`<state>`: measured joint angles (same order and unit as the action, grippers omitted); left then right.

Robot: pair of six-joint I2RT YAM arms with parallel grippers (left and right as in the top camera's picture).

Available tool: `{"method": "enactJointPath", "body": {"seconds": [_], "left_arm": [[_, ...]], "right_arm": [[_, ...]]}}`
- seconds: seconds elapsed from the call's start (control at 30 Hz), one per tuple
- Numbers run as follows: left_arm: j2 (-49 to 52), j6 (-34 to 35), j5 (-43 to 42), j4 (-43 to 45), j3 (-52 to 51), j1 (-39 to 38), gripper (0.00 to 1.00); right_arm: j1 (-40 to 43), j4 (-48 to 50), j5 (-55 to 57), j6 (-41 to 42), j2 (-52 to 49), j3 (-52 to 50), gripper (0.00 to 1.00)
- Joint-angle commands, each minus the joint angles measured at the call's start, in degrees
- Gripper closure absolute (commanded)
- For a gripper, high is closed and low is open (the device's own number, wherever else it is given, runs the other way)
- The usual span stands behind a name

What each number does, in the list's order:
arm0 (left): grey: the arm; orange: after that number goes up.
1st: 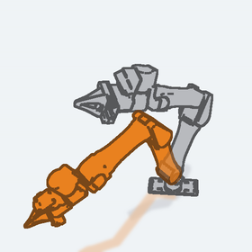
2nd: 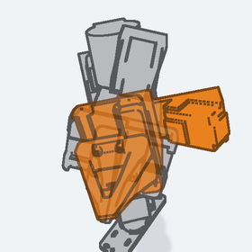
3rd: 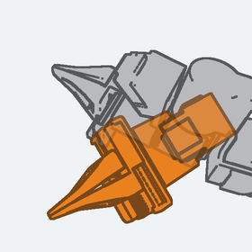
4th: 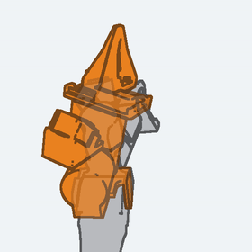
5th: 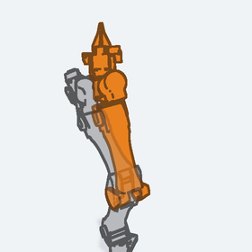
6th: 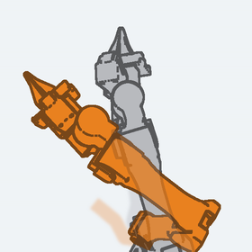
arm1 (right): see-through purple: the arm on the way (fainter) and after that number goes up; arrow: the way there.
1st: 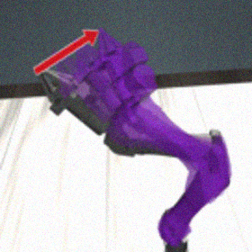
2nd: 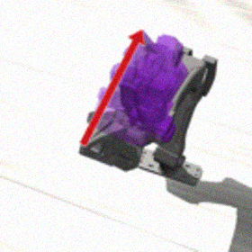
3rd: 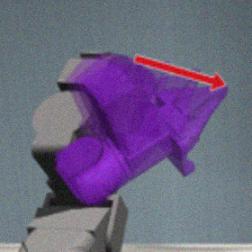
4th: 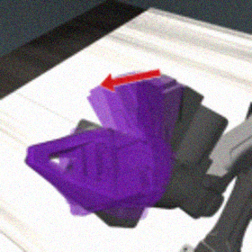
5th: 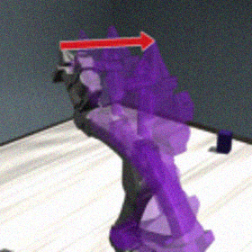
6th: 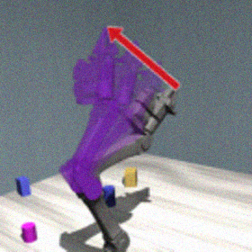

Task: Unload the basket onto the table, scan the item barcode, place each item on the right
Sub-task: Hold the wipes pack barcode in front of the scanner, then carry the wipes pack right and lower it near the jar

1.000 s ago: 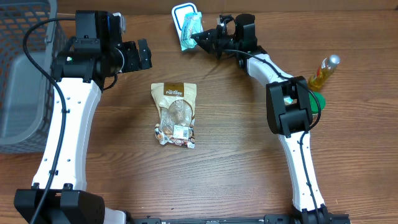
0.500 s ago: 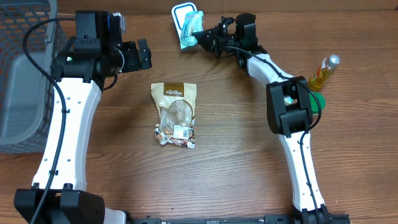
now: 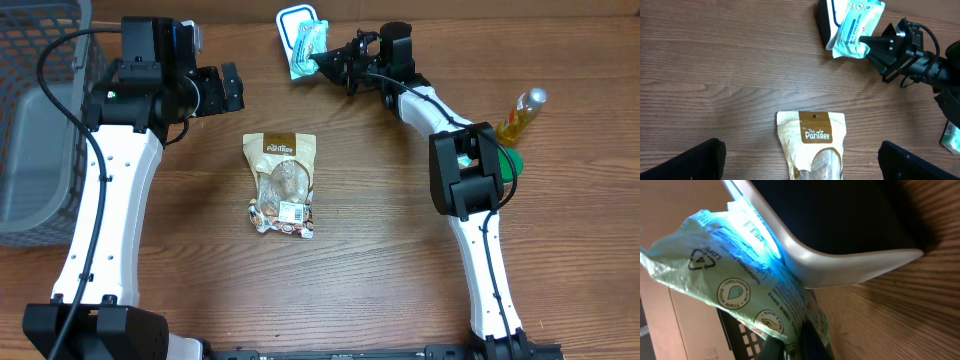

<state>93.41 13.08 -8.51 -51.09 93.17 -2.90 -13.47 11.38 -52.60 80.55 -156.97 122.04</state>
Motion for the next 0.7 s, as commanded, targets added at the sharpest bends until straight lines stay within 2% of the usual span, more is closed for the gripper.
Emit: {"method": "enactJointPath", "body": {"seconds": [0.0, 0.27, 0.4, 0.47, 0.53, 0.67], "left_arm": [[0.02, -1.33, 0.13, 0.09, 0.72, -0.13, 0.0], [0.02, -1.33, 0.13, 0.09, 0.72, -0.13, 0.0], [0.02, -1.33, 0.13, 0.09, 0.72, -0.13, 0.01], [0.02, -1.31, 0.13, 0.09, 0.72, -0.13, 0.0], [0.02, -1.31, 0.13, 0.09, 0.72, -0.13, 0.0], [0.02, -1.33, 0.13, 0.09, 0.7, -0.13, 0.01]], "right_arm": [[0.76, 1.68, 1.4, 0.04, 0.0, 0.24, 0.96], [0.87, 8.17, 0.37, -0.35, 5.55, 0.31, 0.96], [1.42, 8.28, -3.65, -7.23, 10.25, 0.31, 0.96], [1.6, 7.5, -6.97, -14.21, 13.0, 0.31, 0.96], [1.62, 2.73, -8.61, -20.09, 15.98, 0.31, 0.96], [1.68, -14.36, -6.14, -32.57, 22.47, 0.31, 0.96]]}}
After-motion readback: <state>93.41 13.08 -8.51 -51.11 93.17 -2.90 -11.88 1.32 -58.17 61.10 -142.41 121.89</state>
